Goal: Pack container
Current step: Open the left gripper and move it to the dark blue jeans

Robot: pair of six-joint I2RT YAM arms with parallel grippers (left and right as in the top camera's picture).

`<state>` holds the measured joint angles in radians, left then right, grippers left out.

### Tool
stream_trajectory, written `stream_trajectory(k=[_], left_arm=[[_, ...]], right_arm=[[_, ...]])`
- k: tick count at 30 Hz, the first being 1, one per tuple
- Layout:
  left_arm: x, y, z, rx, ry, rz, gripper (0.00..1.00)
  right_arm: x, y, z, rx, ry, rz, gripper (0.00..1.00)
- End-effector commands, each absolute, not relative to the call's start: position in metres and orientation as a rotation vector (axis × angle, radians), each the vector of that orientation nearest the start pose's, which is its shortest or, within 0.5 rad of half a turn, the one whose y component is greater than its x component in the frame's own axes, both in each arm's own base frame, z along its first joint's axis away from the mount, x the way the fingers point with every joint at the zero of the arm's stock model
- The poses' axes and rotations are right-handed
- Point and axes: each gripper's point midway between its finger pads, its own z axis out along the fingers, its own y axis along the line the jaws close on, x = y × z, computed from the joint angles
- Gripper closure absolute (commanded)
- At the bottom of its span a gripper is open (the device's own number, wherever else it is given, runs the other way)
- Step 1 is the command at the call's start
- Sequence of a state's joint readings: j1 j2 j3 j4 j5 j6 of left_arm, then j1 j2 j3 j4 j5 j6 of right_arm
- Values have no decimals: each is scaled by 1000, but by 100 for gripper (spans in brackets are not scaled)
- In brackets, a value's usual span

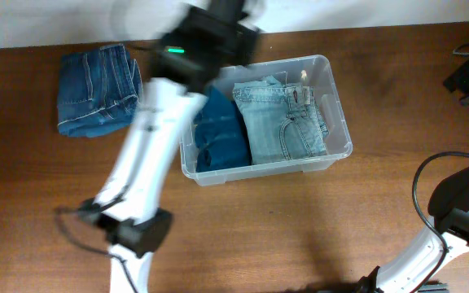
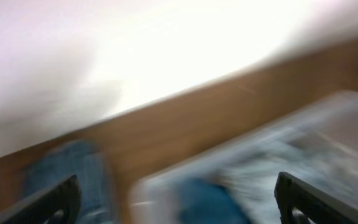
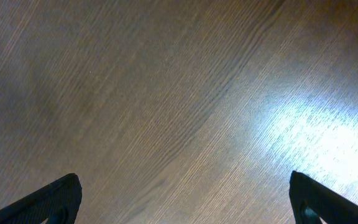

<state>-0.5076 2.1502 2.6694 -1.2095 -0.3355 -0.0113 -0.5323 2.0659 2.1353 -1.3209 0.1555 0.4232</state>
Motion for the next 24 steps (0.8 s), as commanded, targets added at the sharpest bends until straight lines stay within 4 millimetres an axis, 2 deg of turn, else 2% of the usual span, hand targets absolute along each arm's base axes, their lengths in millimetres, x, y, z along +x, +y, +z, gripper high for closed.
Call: stream_trajectory(k=[1, 3, 5, 9, 10, 11, 12, 13, 18, 21, 24], left_arm=[[508, -101, 375, 128, 2186, 301, 1], [517, -58, 367, 39, 2214, 346, 1], [526, -24, 353, -19, 2252, 340, 1], [545, 32, 313, -108, 2339, 248, 1], [552, 50, 289, -139, 2385, 212, 36], [555, 61, 274, -158, 2415, 197, 54], [557, 71, 259, -177, 2443, 181, 67], [560, 81, 243, -197, 2475, 168, 74], [561, 123, 163, -363, 2617, 161, 98], [557, 143, 111, -449, 2702, 166, 99], [554, 154, 76, -484, 2759, 168, 99]], right_arm=[[384, -258, 188, 1346, 2490, -249, 1], [384, -258, 188, 1346, 2490, -249, 2], [384, -258, 188, 1346, 2490, -249, 1], [384, -258, 188, 1346, 2490, -249, 1], [384, -258, 188, 1346, 2490, -249, 2], [384, -258, 188, 1346, 2490, -249, 1], [384, -258, 188, 1346, 2490, -249, 1], [384, -258, 188, 1346, 2490, -249, 1], [384, -258, 188, 1346, 2490, -249, 1], [384, -258, 188, 1346, 2490, -249, 2], [384, -258, 188, 1346, 2490, -249, 2]])
